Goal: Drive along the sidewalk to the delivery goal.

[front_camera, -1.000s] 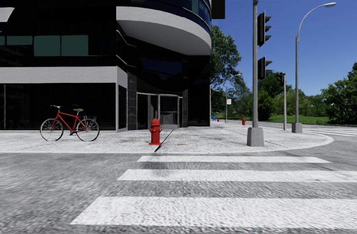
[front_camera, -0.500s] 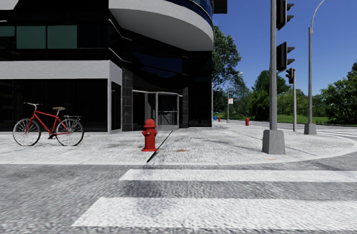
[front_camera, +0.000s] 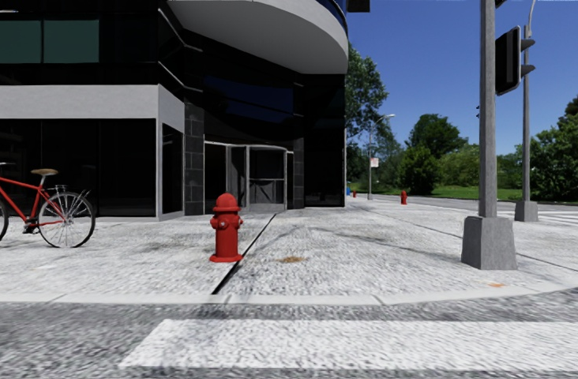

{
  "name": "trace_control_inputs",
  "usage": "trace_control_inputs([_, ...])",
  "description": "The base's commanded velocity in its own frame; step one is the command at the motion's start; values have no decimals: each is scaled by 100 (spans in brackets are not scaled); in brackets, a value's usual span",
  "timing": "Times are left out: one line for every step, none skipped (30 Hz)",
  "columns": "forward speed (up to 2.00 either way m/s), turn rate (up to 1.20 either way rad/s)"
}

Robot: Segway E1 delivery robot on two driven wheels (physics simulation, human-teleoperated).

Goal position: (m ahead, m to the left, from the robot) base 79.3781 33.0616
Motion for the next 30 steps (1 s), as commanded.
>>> trace_control_inputs([200, -29])
trace_control_inputs([200, -29])
trace_control_inputs([200, -29])
trace_control_inputs([200, -29])
trace_control_inputs([200, -29])
trace_control_inputs([200, -29])
trace_control_inputs([200, -29])
trace_control_inputs([200, -29])
trace_control_inputs([200, -29])
trace_control_inputs([200, -29])
trace_control_inputs([200, -29])
trace_control_inputs([200, -29])
trace_control_inputs([200, -29])
trace_control_inputs([200, -29])
trace_control_inputs([200, -29])
trace_control_inputs([200, -29])
trace_control_inputs([200, -29])
trace_control_inputs([200, -29])
trace_control_inputs([200, -29])
trace_control_inputs([200, -29])
trace_control_inputs([195, -29])
trace_control_inputs([191, -29])
trace_control_inputs([185, -29])
trace_control_inputs([185, -29])
trace_control_inputs([174, -29])
trace_control_inputs([168, -29])
trace_control_inputs([164, -29])
trace_control_inputs([159, -29])
trace_control_inputs([159, -29])
trace_control_inputs([156, -29])
